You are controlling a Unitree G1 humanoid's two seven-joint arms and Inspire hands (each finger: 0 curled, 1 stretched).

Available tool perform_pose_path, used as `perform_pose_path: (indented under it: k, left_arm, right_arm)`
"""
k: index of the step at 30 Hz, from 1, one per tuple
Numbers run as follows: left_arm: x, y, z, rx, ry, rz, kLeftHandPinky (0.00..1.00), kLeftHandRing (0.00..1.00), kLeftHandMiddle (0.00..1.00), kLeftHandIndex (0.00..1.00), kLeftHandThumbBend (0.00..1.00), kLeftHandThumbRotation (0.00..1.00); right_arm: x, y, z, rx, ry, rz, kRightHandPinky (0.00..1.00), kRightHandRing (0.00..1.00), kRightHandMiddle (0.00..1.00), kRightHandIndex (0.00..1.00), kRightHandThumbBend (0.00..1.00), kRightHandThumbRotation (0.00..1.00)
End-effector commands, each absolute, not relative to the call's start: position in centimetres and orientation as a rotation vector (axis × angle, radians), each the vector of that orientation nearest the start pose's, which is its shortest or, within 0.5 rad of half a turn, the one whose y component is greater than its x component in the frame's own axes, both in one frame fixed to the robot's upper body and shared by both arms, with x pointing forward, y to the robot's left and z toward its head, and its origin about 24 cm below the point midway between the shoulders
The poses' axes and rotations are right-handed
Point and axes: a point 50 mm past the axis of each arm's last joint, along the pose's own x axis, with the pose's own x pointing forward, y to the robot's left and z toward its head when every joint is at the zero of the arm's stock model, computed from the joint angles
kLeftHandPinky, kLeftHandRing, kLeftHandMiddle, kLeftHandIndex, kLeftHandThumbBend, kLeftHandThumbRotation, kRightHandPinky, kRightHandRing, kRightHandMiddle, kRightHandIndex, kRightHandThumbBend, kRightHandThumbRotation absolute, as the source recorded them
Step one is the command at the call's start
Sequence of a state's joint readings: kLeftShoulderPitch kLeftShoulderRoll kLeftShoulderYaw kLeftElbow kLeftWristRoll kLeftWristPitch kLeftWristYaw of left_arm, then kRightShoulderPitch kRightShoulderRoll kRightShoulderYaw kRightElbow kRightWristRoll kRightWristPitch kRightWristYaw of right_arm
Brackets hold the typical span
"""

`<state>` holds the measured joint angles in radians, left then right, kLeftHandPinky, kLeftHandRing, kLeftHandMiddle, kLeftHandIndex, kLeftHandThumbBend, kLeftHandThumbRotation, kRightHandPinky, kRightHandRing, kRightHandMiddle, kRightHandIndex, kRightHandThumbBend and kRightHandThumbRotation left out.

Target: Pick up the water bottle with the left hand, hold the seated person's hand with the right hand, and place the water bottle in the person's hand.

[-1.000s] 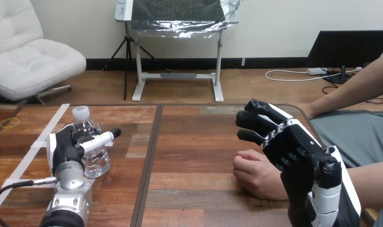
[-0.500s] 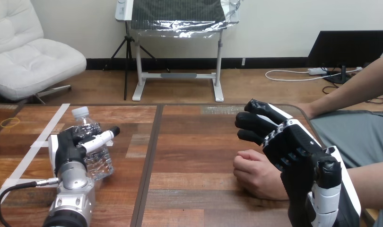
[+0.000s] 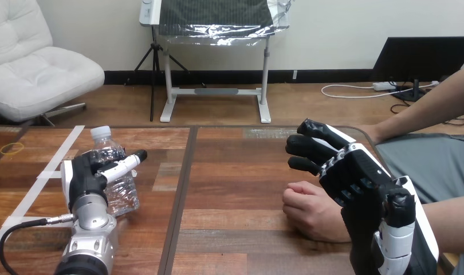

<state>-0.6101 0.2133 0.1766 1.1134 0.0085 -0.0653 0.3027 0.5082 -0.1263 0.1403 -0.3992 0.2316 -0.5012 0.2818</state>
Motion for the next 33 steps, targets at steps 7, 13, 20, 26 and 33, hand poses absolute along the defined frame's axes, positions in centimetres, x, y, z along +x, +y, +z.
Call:
perform_pose_path:
  k: [7,13,20,26,33]
  left_arm:
    - [33.9,21.6,4.1,0.174,0.002,0.358,0.27,0.32,0.39,0.43,0.65,0.00]
    - [33.2,21.0,5.1,0.181,-0.110,0.330,0.27,0.33,0.39,0.43,0.65,0.00]
    - [32.3,20.3,6.3,0.153,-0.210,0.306,0.27,0.33,0.39,0.42,0.65,0.00]
    - [31.4,19.7,7.3,0.161,-0.286,0.281,0.27,0.32,0.38,0.42,0.66,0.00]
    - [30.3,19.1,8.5,0.161,-0.372,0.246,0.26,0.32,0.38,0.41,0.65,0.00]
  right_arm:
    - [15.4,-15.4,9.7,0.070,-0.489,0.288,0.76,0.80,0.78,0.81,0.81,1.00]
    - [16.0,-15.8,9.5,0.028,-0.490,0.286,0.75,0.80,0.78,0.81,0.77,1.00]
    - [16.8,-16.6,9.5,-0.060,-0.476,0.281,0.74,0.79,0.78,0.81,0.76,0.97]
    - [17.8,-17.6,9.7,-0.176,-0.473,0.277,0.74,0.78,0.78,0.80,0.82,0.94]
    - [19.1,-18.8,10.1,-0.250,-0.481,0.279,0.73,0.78,0.78,0.79,0.83,0.88]
